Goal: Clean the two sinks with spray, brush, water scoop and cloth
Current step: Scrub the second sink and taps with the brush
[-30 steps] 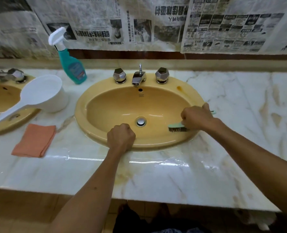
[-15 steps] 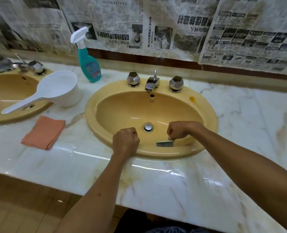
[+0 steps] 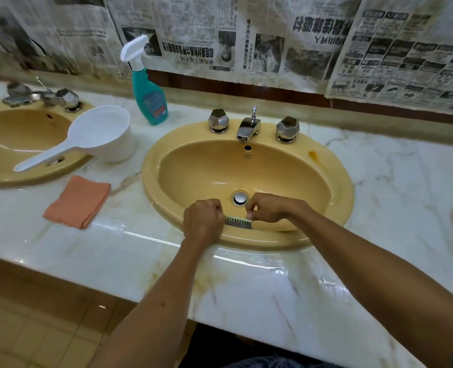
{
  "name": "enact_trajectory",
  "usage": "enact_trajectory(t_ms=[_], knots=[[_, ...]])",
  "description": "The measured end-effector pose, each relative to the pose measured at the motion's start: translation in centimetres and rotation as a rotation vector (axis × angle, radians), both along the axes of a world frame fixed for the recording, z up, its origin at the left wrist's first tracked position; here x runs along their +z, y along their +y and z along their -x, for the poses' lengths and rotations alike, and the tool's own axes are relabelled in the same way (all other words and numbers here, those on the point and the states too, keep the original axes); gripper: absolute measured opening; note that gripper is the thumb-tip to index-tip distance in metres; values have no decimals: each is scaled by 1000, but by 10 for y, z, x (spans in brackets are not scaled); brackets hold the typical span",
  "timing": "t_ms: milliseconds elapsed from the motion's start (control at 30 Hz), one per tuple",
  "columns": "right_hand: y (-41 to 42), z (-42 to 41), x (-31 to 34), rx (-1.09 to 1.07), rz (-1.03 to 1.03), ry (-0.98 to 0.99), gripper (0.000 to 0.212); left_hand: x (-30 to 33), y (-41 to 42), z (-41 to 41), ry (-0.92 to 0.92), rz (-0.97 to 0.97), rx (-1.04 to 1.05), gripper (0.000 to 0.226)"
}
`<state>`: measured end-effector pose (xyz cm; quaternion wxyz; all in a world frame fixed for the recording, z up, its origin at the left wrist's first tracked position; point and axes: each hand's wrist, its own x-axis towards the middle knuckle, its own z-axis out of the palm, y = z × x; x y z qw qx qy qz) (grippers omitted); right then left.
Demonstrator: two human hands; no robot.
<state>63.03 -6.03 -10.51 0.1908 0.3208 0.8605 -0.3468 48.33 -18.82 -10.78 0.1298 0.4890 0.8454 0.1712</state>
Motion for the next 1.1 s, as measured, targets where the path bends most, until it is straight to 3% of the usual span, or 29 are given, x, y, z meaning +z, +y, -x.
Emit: enact_trajectory(t_ms=[67,233,333,433,567,633,833,1000,1100], knots=[[7,-10,11,-10,84,37,30,0,0,0,2,0,-6,22],[25,-41,15,-31,18,-232,22,-1,0,1,10,0,-1,20],[0,-10,4,-79,48,-46,20,-2,0,1,-5,-12,-15,21],[-8,5,18,-118,115,56,17,2,-3,6,-137,-58,-73,30],[13,-20,38,-129,216,-152,18,3,-10,34,-289,-115,-183,40],[9,-16,29,-167,131,-215,23,9,-7,51,-223,-58,-232,42],[-23,29,8,-299,-12,16,23,6,9,94,52,319,-427,31],[-26,-15,64,-355,-49,-197,17,-1,11,93,158,241,-478,32],[-56,5,67,-444,-151,-131,15,-6,12,97,179,171,-479,29]])
